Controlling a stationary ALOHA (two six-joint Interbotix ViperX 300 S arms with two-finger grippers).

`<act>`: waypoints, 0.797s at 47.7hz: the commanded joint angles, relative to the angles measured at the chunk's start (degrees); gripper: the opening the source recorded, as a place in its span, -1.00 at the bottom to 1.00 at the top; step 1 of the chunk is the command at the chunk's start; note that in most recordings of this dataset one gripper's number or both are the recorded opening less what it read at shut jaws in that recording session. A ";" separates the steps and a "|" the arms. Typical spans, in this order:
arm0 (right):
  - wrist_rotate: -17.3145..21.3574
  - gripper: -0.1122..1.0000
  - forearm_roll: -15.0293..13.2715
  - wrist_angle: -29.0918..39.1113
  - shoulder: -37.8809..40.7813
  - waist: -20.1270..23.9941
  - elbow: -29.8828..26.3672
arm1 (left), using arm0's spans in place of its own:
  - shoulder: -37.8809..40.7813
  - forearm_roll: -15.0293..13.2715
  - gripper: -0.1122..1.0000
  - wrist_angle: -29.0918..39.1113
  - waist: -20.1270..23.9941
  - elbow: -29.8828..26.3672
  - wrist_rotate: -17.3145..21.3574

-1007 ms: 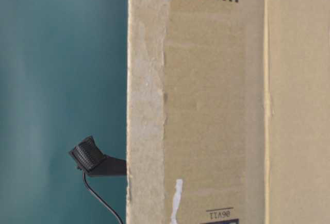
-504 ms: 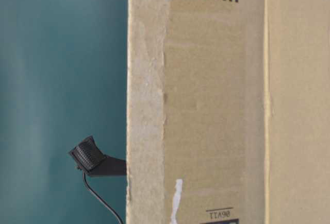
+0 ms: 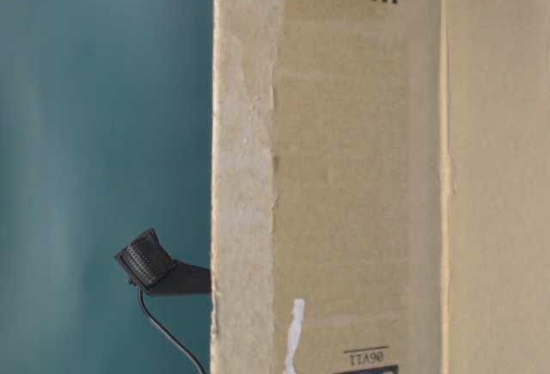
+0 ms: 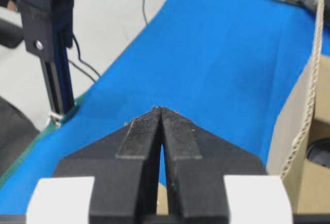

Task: Close the cardboard box.
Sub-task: 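Move the right gripper down to the front flap of the box, then lift the front flap with the right gripper and fold it over the box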

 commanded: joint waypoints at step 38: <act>0.18 -0.80 2.29 -0.26 -1.85 -15.29 1.85 | -0.44 -0.09 -0.80 0.18 -0.88 0.26 -0.62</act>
